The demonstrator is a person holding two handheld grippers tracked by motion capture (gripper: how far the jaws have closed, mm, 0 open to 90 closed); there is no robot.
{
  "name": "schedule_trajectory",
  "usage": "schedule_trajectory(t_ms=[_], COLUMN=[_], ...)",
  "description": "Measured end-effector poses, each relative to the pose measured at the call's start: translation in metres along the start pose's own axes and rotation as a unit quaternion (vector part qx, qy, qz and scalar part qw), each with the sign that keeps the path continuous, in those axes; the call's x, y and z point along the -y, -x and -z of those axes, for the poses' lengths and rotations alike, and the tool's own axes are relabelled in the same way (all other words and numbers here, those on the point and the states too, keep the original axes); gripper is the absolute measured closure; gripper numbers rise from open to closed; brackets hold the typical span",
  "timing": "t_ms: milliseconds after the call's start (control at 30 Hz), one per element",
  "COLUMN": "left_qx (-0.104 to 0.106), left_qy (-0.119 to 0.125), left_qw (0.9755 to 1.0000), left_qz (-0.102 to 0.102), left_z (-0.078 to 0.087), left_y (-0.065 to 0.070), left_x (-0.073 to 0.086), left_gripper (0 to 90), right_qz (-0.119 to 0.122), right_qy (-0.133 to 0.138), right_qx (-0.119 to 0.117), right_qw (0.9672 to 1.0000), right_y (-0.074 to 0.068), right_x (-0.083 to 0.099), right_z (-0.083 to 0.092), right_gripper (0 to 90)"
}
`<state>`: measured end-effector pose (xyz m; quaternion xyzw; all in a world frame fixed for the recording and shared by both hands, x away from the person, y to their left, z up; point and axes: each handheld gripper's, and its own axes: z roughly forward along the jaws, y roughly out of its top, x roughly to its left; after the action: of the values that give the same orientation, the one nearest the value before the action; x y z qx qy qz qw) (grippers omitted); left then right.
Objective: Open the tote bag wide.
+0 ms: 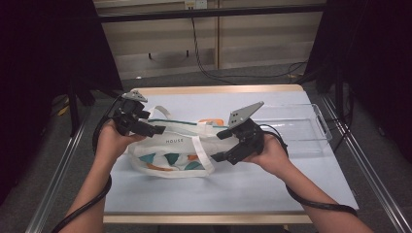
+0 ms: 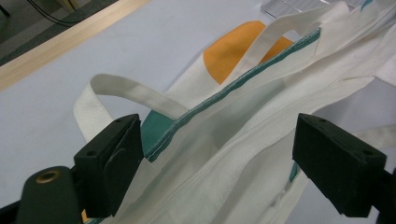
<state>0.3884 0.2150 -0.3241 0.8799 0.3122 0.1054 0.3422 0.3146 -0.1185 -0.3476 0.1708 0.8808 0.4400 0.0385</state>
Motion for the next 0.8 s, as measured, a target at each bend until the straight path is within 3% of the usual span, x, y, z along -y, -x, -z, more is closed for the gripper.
schedule_trajectory(t_ms=[700, 800], left_qx=[-0.002, -0.003], left_qy=[0.001, -0.004], left_qw=[1.0, 1.0], left_qz=[0.006, -0.001], left_z=[-0.0005, 0.0014], left_y=[-0.0016, -0.0034], left_x=[0.002, 0.0029], left_gripper=[17.1, 17.4], right_qz=[0.007, 0.005], right_qy=[-0.006, -0.006], right_qx=[0.008, 0.012], right_qw=[0.9999, 0.9999], right_y=[0.0007, 0.0005], right_x=[-0.0039, -0.0033], right_z=[0.0022, 0.0046], right_gripper=[22.4, 22.4])
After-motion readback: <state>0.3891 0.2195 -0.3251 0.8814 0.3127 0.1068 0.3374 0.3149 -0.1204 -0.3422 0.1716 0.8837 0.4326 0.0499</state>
